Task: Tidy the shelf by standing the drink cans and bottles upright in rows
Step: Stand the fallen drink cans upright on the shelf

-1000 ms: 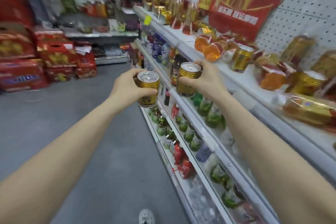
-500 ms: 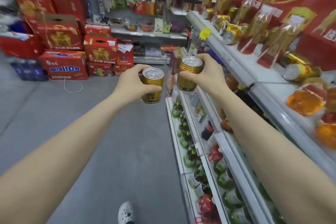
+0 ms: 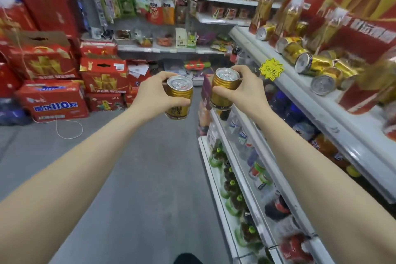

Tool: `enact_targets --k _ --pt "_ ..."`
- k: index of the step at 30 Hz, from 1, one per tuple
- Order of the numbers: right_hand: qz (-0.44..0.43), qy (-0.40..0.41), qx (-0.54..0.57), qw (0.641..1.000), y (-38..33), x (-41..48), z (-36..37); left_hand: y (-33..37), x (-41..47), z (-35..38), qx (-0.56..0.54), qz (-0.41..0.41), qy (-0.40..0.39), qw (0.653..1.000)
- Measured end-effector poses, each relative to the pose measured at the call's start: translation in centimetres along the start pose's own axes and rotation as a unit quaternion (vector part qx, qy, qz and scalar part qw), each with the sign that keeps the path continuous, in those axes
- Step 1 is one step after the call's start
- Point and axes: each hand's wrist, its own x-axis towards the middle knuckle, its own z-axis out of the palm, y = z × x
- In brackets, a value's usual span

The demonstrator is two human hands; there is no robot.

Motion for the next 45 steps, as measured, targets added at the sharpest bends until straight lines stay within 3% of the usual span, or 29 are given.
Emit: enact_targets --k 13,22,32,45 --pt "0.025 0.047 -0.013 0.998 4.8 24.6 6.6 -4.5 28.3 0.0 0.001 0.045 -0.024 0.999" --pt "0.062 0.113 -0.074 0.989 7.3 36.7 7.4 -5.8 46.5 2.9 -0.031 0.112 -0.111 0.987" --pt "0.180 0.249 -0.156 0.939 8.9 42.8 8.4 -4.2 63.1 8.4 -0.076 0.218 -0.242 0.942" --pt "0.291 0.354 -0.245 0.854 10.8 43.9 6.0 1.4 73.4 19.6 -0.144 0.285 -0.348 0.881"
